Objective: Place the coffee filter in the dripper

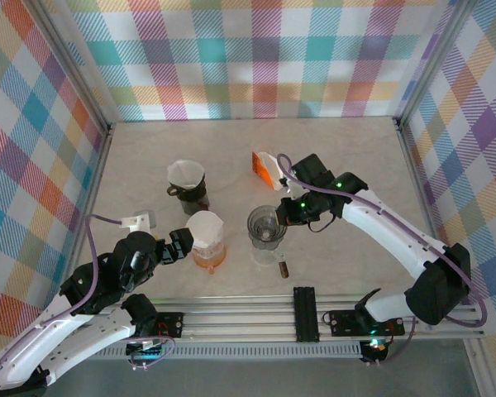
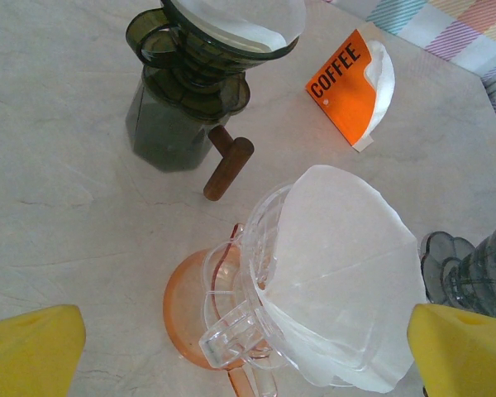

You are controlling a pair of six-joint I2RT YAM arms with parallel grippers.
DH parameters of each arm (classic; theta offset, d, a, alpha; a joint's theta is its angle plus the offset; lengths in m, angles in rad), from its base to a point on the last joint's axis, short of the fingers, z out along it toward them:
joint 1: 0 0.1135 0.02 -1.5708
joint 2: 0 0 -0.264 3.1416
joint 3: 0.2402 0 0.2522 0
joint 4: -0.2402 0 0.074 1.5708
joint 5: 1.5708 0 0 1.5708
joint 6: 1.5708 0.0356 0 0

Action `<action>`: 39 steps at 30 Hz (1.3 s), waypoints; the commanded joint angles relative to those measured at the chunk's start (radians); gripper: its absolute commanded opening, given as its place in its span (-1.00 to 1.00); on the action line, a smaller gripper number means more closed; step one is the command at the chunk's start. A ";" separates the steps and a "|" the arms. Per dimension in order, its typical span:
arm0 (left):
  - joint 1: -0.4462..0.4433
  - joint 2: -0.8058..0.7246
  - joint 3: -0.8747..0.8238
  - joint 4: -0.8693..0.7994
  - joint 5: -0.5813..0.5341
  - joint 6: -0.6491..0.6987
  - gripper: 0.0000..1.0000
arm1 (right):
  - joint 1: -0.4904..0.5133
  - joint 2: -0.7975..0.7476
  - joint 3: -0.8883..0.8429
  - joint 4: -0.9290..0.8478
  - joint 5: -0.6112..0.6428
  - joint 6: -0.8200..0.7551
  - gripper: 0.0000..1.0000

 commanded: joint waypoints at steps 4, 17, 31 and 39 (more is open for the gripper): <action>0.011 -0.018 0.004 0.005 -0.017 0.000 1.00 | 0.009 -0.019 -0.030 0.001 -0.024 0.015 -0.95; 0.011 -0.017 0.002 0.005 -0.016 0.000 1.00 | 0.020 -0.024 -0.061 0.046 -0.013 0.012 0.15; 0.012 -0.012 0.020 0.012 -0.017 0.013 1.00 | -0.002 -0.016 0.060 0.154 0.194 -0.045 0.44; 0.011 0.012 0.036 0.005 -0.014 0.018 1.00 | -0.054 0.248 0.239 0.216 0.281 -0.130 0.11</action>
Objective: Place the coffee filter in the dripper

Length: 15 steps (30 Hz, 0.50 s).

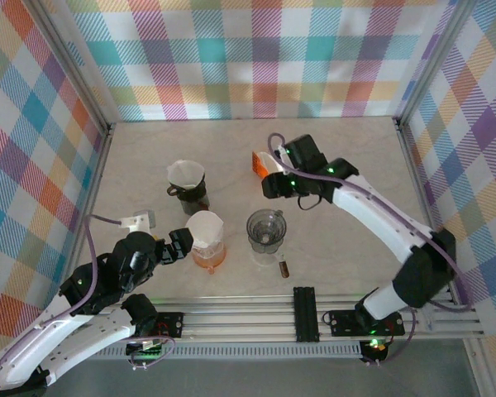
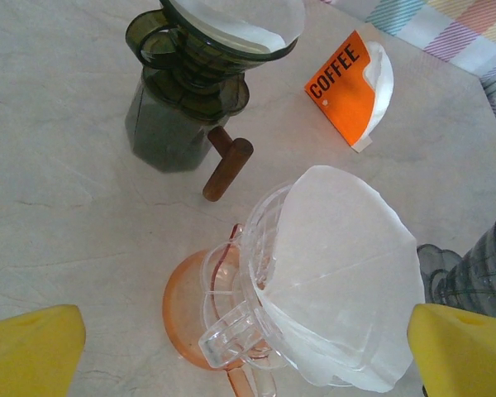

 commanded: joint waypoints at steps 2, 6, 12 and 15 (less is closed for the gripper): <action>0.011 0.012 0.040 0.003 -0.017 0.022 1.00 | -0.043 0.133 0.099 0.044 0.038 -0.037 0.07; 0.012 0.020 0.051 0.000 -0.020 0.031 1.00 | -0.064 0.223 0.162 0.076 0.037 -0.044 0.07; 0.011 0.025 0.053 -0.002 -0.026 0.052 1.00 | -0.074 0.323 0.228 0.098 -0.017 -0.097 0.07; 0.011 0.014 0.033 0.016 -0.014 0.059 1.00 | -0.083 0.359 0.244 0.108 -0.051 -0.110 0.07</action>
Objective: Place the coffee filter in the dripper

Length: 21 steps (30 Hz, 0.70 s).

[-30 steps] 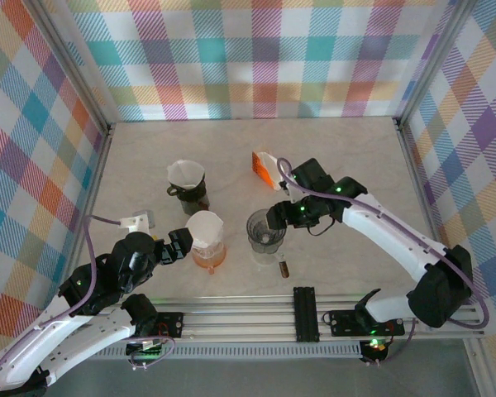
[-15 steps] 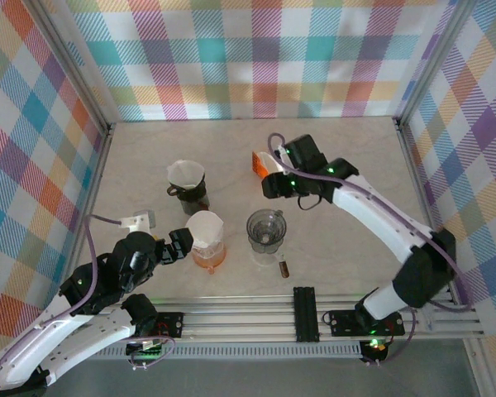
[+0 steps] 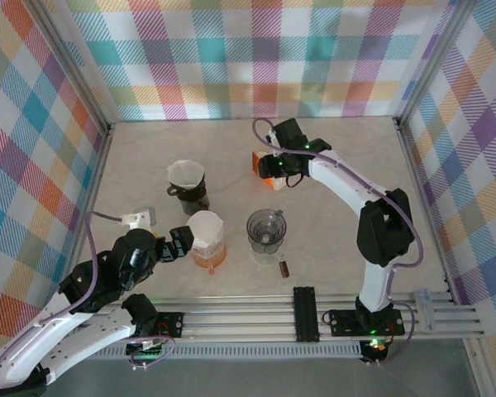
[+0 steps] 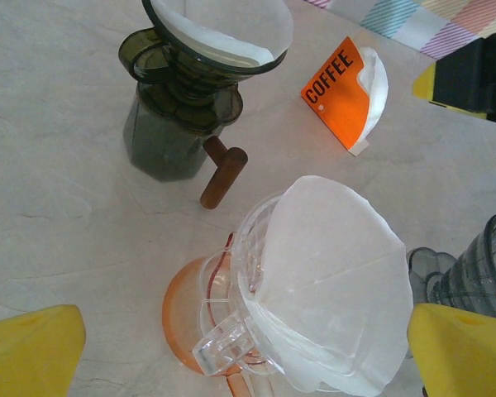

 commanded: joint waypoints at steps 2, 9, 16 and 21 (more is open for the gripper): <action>0.010 -0.015 -0.014 0.029 0.003 0.035 1.00 | -0.014 0.056 0.045 0.044 -0.067 -0.033 0.09; 0.011 -0.039 -0.042 0.047 0.022 0.057 1.00 | -0.018 0.133 0.089 0.065 -0.059 -0.019 0.19; 0.011 -0.104 -0.085 0.063 0.030 0.048 1.00 | -0.020 0.172 0.121 0.052 0.016 -0.007 0.12; 0.011 -0.124 -0.106 0.085 0.052 0.039 1.00 | -0.020 0.177 0.118 0.085 0.060 -0.001 0.04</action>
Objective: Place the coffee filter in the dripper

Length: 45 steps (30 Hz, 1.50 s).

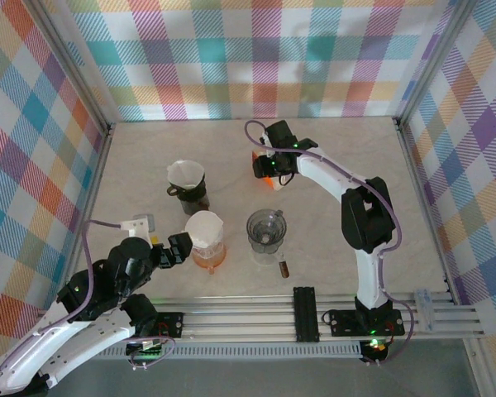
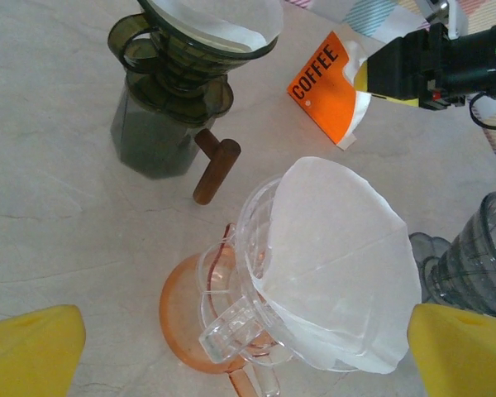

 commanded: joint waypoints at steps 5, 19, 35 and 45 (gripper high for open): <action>0.011 -0.009 -0.033 0.062 0.033 -0.001 1.00 | -0.006 0.051 0.087 0.018 0.050 0.005 -0.01; 0.012 -0.010 -0.035 0.068 0.039 0.000 1.00 | -0.008 0.119 0.173 -0.023 0.131 -0.002 -0.32; 0.011 -0.002 -0.035 0.068 0.033 -0.001 1.00 | -0.008 0.099 0.164 0.006 0.150 -0.006 -1.00; 0.011 0.033 -0.009 0.068 0.050 -0.010 1.00 | -0.008 -0.066 0.059 0.068 0.119 0.017 -1.00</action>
